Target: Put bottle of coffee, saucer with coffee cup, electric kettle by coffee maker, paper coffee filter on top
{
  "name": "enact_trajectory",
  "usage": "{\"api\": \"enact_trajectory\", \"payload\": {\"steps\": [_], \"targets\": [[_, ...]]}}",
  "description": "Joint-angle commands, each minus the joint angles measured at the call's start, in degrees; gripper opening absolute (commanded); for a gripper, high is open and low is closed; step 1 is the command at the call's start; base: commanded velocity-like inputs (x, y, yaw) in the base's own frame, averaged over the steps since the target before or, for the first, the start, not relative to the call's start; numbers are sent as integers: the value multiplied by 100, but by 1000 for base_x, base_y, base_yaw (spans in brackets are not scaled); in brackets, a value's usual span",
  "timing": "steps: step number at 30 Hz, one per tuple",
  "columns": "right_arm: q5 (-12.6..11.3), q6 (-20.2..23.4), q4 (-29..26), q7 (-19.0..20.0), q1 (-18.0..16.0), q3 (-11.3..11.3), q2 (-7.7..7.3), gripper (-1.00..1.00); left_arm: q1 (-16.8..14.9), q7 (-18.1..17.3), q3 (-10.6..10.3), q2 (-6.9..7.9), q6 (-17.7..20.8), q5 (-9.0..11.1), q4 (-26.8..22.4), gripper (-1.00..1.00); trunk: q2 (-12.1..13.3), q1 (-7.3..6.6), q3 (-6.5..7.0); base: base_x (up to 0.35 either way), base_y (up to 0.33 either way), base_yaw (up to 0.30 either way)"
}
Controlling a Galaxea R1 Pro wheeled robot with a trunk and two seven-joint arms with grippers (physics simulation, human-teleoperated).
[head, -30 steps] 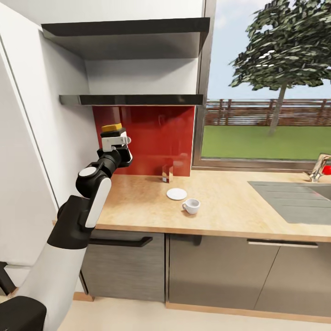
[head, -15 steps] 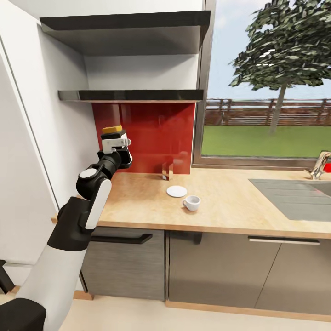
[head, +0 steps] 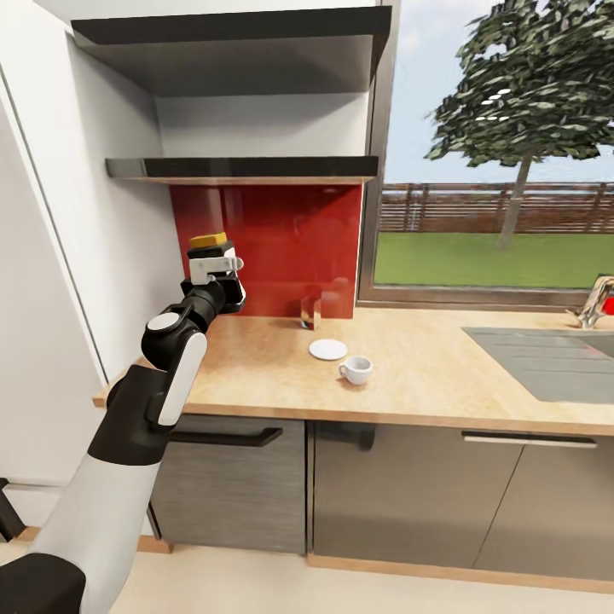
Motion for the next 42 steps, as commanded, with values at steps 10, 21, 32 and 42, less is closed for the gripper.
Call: {"api": "enact_trajectory", "payload": {"steps": [10, 21, 32, 42], "targets": [[29, -4, -10, -1, 3, 7, -8, 100, -5, 44, -7, 0, 19, 46, -6, -100, -406, 221, -185, 0, 0, 0], [29, -4, -10, -1, 3, 7, -11, 100, -5, 44, -7, 0, 16, 46, -7, -100, -727, 396, -329, 0, 0, 0], [30, 3, -10, -1, 11, 8, -4, 100, -5, 43, -7, 0, 16, 53, -7, -100, -727, 396, -329, 0, 0, 0], [28, -11, 349, 1, 12, 26, 5, 100, -5, 43, -7, 0, 19, 55, -6, -100, -727, 396, -329, 0, 0, -95]]}}
